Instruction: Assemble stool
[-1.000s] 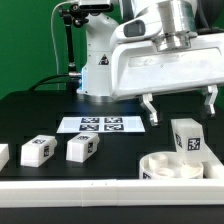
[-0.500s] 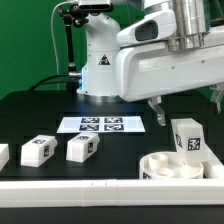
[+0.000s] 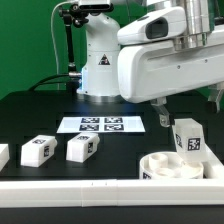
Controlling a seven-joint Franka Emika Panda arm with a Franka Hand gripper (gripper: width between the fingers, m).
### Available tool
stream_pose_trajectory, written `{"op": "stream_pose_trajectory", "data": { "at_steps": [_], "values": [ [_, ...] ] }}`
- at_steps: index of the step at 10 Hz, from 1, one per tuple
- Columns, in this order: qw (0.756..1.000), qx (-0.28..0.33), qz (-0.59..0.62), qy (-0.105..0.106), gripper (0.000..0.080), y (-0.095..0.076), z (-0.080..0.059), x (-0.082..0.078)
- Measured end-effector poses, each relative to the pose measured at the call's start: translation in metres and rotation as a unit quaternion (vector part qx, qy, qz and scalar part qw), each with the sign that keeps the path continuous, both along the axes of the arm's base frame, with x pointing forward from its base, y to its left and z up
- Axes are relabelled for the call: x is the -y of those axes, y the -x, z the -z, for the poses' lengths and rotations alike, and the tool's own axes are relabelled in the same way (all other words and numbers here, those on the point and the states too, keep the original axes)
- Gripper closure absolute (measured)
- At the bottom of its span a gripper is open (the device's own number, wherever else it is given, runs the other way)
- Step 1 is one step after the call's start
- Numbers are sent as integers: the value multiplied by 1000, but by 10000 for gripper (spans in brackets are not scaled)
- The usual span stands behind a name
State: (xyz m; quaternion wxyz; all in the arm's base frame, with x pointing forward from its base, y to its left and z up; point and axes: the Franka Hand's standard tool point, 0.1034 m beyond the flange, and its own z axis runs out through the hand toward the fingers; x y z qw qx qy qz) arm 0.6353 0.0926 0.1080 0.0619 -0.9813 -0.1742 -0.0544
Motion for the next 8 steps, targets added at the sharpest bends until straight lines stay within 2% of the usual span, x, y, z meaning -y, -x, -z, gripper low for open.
{"op": "stream_pose_trajectory", "data": {
  "at_steps": [4,6,8],
  "values": [
    [992,17,-124,14,150,0,1,3],
    [969,61,-236,45,150,-1,5,1],
    [949,68,-301,59,150,4,9,0]
  ]
}}
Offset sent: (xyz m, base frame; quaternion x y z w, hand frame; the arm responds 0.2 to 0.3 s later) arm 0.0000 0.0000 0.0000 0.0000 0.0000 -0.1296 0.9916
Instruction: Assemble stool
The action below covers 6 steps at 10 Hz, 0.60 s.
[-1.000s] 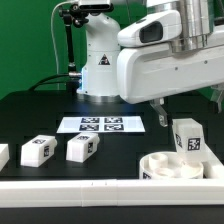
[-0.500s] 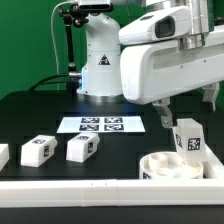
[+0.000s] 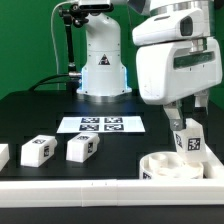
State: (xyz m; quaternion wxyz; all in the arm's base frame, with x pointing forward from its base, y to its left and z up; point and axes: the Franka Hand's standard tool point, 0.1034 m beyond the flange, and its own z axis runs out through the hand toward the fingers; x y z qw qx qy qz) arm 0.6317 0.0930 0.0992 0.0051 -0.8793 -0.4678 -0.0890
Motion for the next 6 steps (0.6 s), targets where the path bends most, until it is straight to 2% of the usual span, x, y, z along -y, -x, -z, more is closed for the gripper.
{"op": "stream_pose_trajectory", "data": {
  "at_steps": [4,6],
  "values": [
    [994,9,-106,21,150,0,2,5],
    [976,27,-211,50,150,-2,2,6]
  ]
}}
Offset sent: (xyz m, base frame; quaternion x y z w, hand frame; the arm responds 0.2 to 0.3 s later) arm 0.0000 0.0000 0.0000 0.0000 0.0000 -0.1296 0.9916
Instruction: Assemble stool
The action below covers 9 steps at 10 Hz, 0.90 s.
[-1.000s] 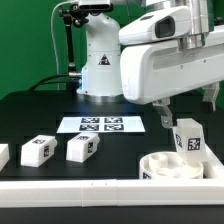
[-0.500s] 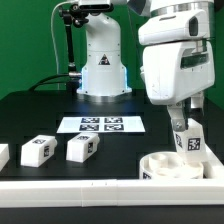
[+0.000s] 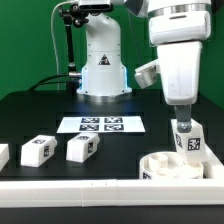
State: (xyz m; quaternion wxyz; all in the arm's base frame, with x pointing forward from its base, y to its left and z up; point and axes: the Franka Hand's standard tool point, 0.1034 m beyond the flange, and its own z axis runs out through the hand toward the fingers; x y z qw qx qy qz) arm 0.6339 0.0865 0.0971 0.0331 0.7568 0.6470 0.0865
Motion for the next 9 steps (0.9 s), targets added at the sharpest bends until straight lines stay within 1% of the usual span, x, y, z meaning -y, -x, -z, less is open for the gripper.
{"op": "stream_pose_trajectory", "data": {
  "at_steps": [1,3,5,7,9],
  "values": [
    [999,4,-38,12,150,1,1,0],
    [990,10,-137,40,150,1,4,1],
    [981,12,-186,55,150,3,11,1],
    [981,9,-187,56,150,4,14,-1],
    [983,8,-177,54,150,5,15,-6]
  ]
}}
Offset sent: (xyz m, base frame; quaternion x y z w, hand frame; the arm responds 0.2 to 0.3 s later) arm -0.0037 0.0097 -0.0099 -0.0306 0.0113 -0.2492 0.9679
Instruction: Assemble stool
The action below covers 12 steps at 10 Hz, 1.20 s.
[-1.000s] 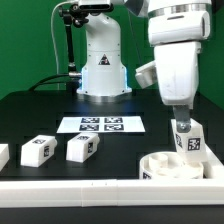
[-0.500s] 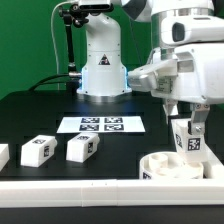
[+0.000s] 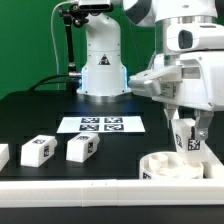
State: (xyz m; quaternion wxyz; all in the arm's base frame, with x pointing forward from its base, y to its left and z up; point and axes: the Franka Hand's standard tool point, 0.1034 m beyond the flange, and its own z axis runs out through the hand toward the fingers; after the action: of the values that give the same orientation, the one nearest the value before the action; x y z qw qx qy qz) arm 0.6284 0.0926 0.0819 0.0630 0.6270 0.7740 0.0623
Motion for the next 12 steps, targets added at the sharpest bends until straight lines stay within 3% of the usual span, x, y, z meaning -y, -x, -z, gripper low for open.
{"op": "stream_pose_trajectory", "data": {
  "at_steps": [5,6,7,12],
  "values": [
    [1000,3,24,-6,150,-3,-5,-8],
    [999,3,32,-7,266,-4,-7,-9],
    [999,2,33,-7,440,-4,-6,-8],
    [999,2,52,-10,440,-4,-5,-6]
  ]
}}
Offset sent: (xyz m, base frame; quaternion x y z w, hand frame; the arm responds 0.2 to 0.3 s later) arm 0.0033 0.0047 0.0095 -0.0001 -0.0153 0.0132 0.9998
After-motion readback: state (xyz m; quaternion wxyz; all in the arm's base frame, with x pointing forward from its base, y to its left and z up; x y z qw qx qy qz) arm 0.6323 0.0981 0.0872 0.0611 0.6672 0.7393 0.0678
